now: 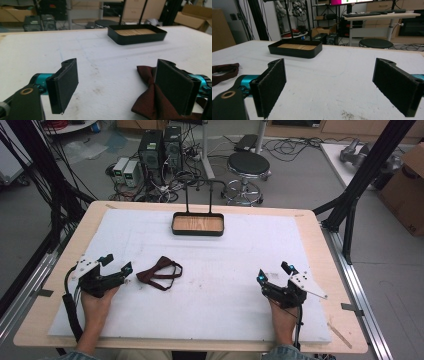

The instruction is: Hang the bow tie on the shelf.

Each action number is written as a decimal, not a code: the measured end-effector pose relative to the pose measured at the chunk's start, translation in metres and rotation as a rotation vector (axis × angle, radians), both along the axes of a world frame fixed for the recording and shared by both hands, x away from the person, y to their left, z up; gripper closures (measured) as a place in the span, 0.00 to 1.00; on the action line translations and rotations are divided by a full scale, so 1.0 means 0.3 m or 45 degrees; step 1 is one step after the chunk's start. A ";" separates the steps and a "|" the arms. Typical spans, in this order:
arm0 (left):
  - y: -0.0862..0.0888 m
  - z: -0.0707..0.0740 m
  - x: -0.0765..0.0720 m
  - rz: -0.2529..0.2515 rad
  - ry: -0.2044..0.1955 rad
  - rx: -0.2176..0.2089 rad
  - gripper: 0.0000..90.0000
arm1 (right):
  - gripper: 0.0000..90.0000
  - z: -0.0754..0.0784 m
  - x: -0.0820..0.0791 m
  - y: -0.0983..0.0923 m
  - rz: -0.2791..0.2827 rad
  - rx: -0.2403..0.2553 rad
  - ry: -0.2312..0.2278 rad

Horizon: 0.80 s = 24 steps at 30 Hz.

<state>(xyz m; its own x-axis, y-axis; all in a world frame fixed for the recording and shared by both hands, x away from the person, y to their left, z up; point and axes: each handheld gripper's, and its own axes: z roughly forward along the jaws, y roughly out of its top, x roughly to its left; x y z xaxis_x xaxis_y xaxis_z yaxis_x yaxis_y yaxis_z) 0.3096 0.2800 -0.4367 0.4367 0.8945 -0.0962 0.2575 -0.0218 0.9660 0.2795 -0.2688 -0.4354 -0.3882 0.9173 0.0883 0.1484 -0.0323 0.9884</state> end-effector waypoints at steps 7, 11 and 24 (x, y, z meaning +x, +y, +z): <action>-0.055 0.004 0.028 -0.090 -0.006 0.090 0.31 | 0.12 0.001 -0.001 0.002 0.004 -0.007 -0.004; -0.091 0.012 0.064 -0.133 0.012 0.092 0.35 | 0.12 0.001 0.000 0.004 0.004 -0.015 -0.002; -0.211 -0.005 0.143 -0.232 0.195 0.190 0.43 | 0.12 0.001 0.000 0.005 0.003 -0.018 -0.002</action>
<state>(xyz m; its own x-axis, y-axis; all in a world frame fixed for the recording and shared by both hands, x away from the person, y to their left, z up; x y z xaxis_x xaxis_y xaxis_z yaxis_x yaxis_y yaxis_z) 0.3524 0.2166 -0.4383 0.5822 0.8117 -0.0468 0.3790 -0.2200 0.8989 0.2794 -0.2672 -0.4352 -0.3908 0.9174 0.0749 0.1472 -0.0181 0.9889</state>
